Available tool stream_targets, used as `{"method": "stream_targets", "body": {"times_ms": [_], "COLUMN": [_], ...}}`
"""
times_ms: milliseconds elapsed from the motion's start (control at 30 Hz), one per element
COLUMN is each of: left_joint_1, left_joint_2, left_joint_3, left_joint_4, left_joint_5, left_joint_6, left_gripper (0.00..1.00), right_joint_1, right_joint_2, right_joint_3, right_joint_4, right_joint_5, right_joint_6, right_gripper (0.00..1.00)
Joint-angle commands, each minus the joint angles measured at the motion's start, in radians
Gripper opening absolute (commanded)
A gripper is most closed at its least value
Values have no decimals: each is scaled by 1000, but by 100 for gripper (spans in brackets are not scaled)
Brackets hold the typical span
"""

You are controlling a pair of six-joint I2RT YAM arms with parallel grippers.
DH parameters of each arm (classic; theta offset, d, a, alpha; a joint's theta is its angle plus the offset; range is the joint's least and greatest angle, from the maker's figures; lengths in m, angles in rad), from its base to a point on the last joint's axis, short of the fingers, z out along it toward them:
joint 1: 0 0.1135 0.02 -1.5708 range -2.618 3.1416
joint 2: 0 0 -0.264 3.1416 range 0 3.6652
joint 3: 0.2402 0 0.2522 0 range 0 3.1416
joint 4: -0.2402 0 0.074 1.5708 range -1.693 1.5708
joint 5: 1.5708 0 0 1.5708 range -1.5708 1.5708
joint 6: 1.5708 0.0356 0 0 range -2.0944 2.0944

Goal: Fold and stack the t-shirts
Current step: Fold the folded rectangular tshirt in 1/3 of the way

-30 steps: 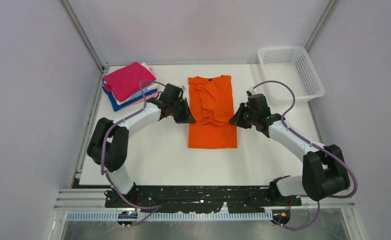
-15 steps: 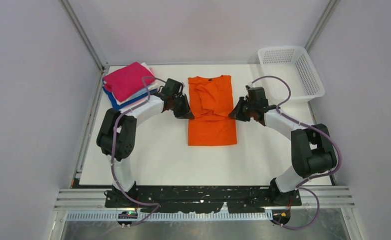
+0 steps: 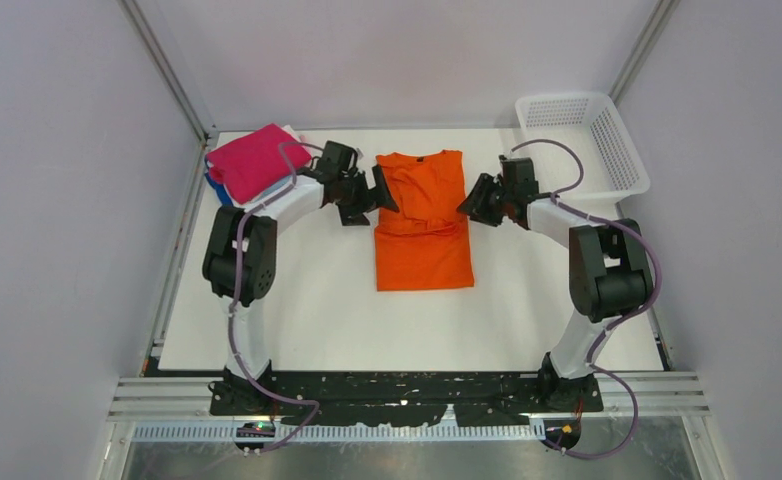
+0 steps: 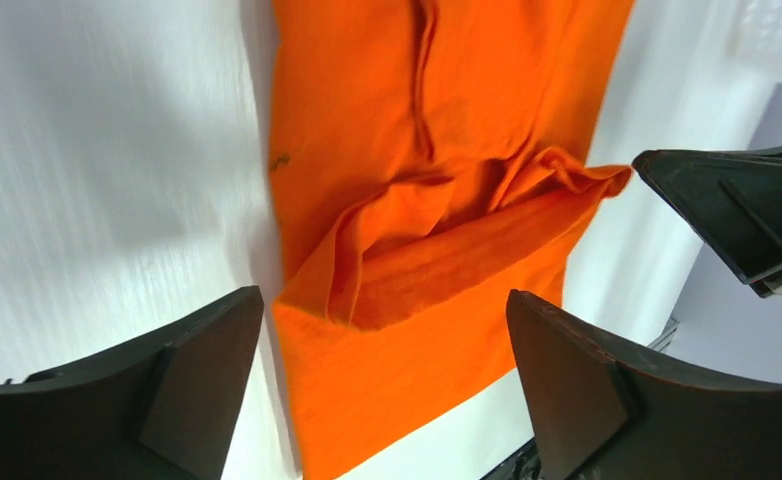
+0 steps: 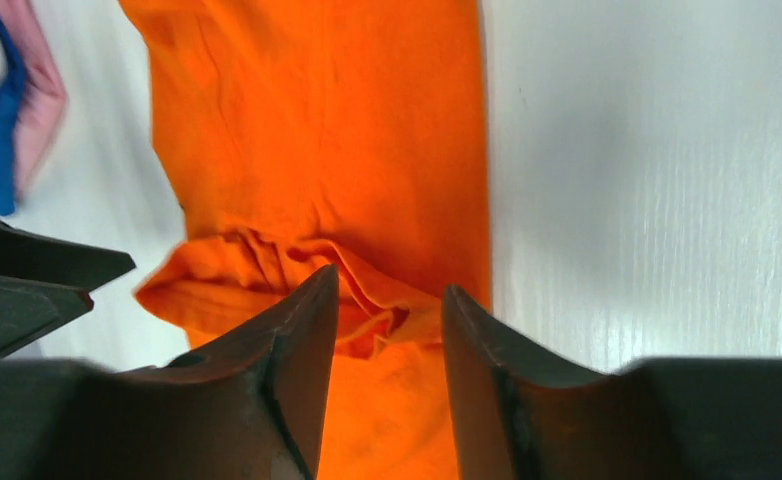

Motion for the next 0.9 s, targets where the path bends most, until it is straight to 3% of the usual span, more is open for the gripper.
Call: {"method": "stream_targets", "body": {"times_ms": [0, 33, 67, 100, 300, 467, 567, 867], "left_joint_1": [30, 31, 31, 31, 27, 4, -14, -18], "left_joint_2": [-58, -74, -89, -109, -272, -454, -530, -641], "left_joint_3": [83, 83, 78, 56, -185, -434, -539, -689], "left_joint_4": [51, 44, 33, 31, 83, 152, 156, 158], "left_joint_5": [47, 44, 40, 43, 71, 46, 17, -30], "left_joint_6": [4, 13, 21, 27, 35, 22, 14, -20], "left_gripper": [99, 100, 100, 100, 100, 100, 100, 100], "right_joint_1": [-22, -23, -23, -23, 2, 163, 254, 283], "right_joint_2": [-23, -45, -57, -85, -246, -330, -288, 9], "right_joint_3": [88, 78, 69, 48, -126, -238, -235, 14], "right_joint_4": [47, 46, 45, 38, 20, 26, 61, 164], "right_joint_5": [-30, -30, -29, -30, -94, -102, -102, -49], "right_joint_6": [-3, -6, -16, -22, -61, -118, -112, -91], "right_gripper": [65, 72, 89, 97, 96, 95, 95, 95]}}
